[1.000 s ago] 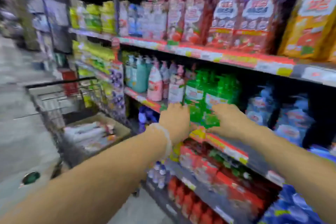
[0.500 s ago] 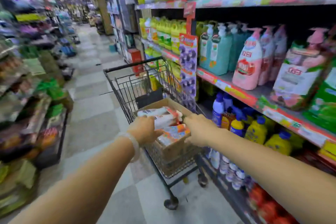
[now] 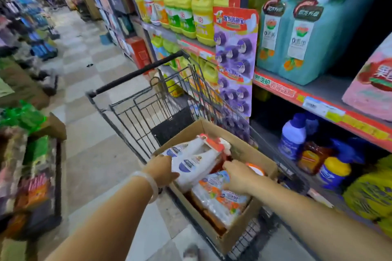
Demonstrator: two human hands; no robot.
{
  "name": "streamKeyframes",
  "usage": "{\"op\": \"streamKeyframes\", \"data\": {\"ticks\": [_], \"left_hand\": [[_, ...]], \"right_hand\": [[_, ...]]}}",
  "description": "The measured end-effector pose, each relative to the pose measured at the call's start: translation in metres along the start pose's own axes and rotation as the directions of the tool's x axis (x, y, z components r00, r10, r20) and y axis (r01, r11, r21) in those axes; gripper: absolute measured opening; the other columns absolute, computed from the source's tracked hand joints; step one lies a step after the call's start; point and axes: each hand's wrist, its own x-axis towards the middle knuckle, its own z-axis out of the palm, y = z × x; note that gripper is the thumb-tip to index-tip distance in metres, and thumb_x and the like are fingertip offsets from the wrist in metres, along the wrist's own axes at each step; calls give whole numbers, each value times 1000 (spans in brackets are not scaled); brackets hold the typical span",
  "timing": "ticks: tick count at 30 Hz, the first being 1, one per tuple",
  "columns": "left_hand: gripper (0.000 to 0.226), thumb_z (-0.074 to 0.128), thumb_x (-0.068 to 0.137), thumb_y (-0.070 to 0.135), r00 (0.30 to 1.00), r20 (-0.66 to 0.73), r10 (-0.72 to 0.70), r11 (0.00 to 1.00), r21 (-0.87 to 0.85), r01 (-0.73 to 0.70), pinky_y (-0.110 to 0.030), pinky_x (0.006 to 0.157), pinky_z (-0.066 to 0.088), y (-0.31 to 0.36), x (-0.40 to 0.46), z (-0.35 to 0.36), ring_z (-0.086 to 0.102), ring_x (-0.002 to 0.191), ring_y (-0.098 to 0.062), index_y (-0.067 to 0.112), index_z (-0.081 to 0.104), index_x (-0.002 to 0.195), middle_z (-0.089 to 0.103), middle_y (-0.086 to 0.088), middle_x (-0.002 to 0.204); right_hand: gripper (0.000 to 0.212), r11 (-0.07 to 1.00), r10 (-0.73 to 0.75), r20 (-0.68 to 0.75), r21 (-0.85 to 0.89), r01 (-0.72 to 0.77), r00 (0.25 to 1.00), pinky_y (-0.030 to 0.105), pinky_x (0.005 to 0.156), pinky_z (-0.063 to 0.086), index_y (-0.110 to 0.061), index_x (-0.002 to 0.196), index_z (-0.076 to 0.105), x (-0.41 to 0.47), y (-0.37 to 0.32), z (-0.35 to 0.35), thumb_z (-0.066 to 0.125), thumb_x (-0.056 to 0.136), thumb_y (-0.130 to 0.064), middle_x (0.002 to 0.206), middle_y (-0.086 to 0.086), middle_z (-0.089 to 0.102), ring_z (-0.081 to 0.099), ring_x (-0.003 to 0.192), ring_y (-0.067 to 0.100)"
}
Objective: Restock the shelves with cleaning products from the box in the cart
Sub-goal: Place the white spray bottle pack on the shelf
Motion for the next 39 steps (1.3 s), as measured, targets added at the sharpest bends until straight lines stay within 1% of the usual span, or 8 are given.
{"op": "streamKeyframes", "data": {"ticks": [7,11,14,18,22,31,34,39], "left_hand": [[61,55,89,47,982,139,126,992,-13,-126,-34,99,39,-47,187,25,48,123,-31,9,40,135,49,-15,135],[64,62,84,46,953,207,223,974,-87,-209,-32,100,39,-60,260,46,47,124,-28,10,46,134,49,-11,136],[60,66,76,47,928,276,249,966,-134,-220,-32,96,43,-69,300,71,52,119,-26,14,57,125,58,-8,128],[77,74,70,51,875,414,249,963,-203,-179,-34,102,42,-74,323,84,52,120,-25,14,45,130,53,-1,130],[73,88,55,42,849,491,193,966,-245,-78,-39,95,50,-70,332,78,61,105,-23,13,57,115,65,-1,112],[31,88,62,18,799,515,310,915,-391,-103,-20,64,46,-35,270,29,61,75,-9,17,64,82,70,2,83],[32,82,67,4,780,410,473,841,-474,-261,-6,52,41,0,220,2,55,61,6,23,57,71,62,19,54],[35,88,58,5,729,150,667,687,-502,-525,-21,69,52,75,114,-26,62,64,9,22,64,78,71,11,68]], "right_hand": [[13,831,200,81,514,-213,976,13,61,30,-20,104,53,129,-7,25,58,93,-21,98,-9,40,41,89,5],[43,552,385,182,740,-384,905,19,82,36,-7,115,53,195,-16,73,73,81,-24,114,-6,49,49,108,13],[55,343,480,272,817,-463,834,30,96,46,1,121,55,222,-17,118,76,77,-25,124,12,62,58,111,19],[31,66,586,380,858,-510,716,23,64,53,-8,100,64,236,-28,122,79,74,-18,100,8,69,64,85,16],[54,-114,602,469,851,-512,646,41,82,56,-10,98,60,240,-23,126,90,56,-24,101,6,69,67,95,24],[49,-106,609,351,925,-366,711,42,89,54,-10,107,62,163,-7,104,85,65,-12,109,7,69,66,100,22],[79,-19,682,196,968,-250,705,44,83,57,-15,112,59,109,3,92,94,45,-37,106,1,70,67,95,17],[88,132,771,-62,989,-64,634,41,87,54,-9,116,52,-32,26,60,92,43,-38,111,5,66,65,100,20]]}}
